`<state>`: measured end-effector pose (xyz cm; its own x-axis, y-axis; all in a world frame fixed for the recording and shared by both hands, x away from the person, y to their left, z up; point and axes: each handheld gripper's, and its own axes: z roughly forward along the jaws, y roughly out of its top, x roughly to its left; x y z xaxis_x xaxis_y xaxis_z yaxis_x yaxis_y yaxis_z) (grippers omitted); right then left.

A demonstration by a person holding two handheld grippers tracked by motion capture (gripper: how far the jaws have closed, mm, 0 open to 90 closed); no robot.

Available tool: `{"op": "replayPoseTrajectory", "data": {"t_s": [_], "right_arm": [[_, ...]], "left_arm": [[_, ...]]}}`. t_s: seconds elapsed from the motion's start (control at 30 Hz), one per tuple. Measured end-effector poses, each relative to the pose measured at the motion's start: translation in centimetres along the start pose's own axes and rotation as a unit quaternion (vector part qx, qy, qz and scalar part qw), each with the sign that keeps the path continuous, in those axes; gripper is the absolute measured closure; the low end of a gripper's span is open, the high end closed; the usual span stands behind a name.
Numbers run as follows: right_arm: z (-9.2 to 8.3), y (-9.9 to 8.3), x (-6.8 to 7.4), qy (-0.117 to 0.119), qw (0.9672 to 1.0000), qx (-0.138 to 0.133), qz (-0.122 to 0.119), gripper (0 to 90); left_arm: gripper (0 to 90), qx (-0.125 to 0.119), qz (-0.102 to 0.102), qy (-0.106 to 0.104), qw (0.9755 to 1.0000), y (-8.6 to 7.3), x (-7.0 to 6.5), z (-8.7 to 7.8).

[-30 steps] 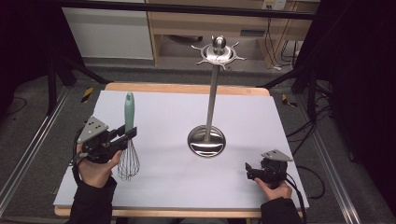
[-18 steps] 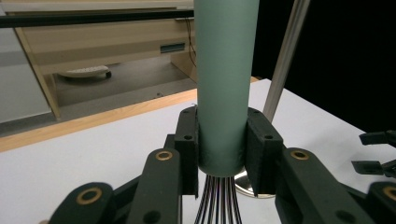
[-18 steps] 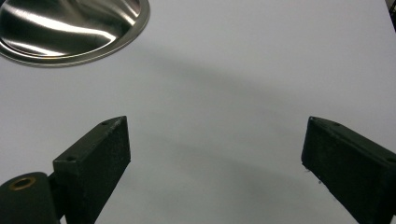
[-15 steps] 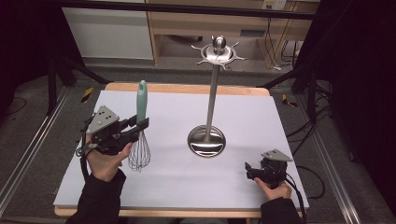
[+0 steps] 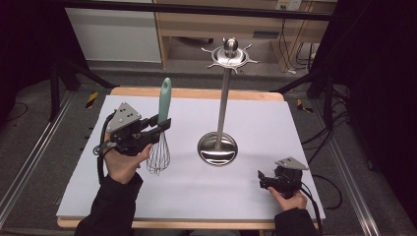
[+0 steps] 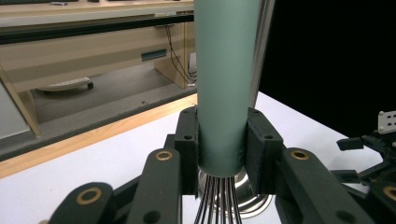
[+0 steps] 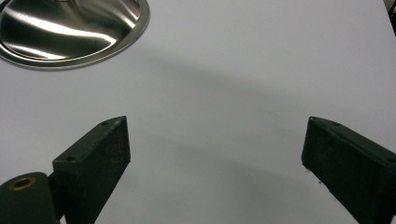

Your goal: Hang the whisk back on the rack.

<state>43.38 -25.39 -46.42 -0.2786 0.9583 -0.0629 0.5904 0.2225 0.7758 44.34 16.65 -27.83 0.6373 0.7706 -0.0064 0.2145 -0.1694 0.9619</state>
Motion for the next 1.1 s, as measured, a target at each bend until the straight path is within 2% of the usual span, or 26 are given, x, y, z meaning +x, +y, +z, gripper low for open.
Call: {"op": "replayPoseTrajectory", "data": {"t_s": [0.3,0.83,1.1], "right_arm": [[0.0,0.0,0.0,0.0,1.0,-0.002,0.001,8.4],[0.0,0.1,-0.1,0.0,1.0,-0.002,0.003,8.4],[0.0,0.1,-0.1,0.001,1.0,-0.002,0.003,8.4]], "left_arm": [[68.8,0.0,-0.003,-0.012,0.9999,1.3,-0.6,0.8],[68.8,-0.001,0.017,-0.03,0.9994,3.6,-2.3,2.9],[68.8,0.005,0.026,-0.035,0.999,4.0,-2.7,4.0]]}}
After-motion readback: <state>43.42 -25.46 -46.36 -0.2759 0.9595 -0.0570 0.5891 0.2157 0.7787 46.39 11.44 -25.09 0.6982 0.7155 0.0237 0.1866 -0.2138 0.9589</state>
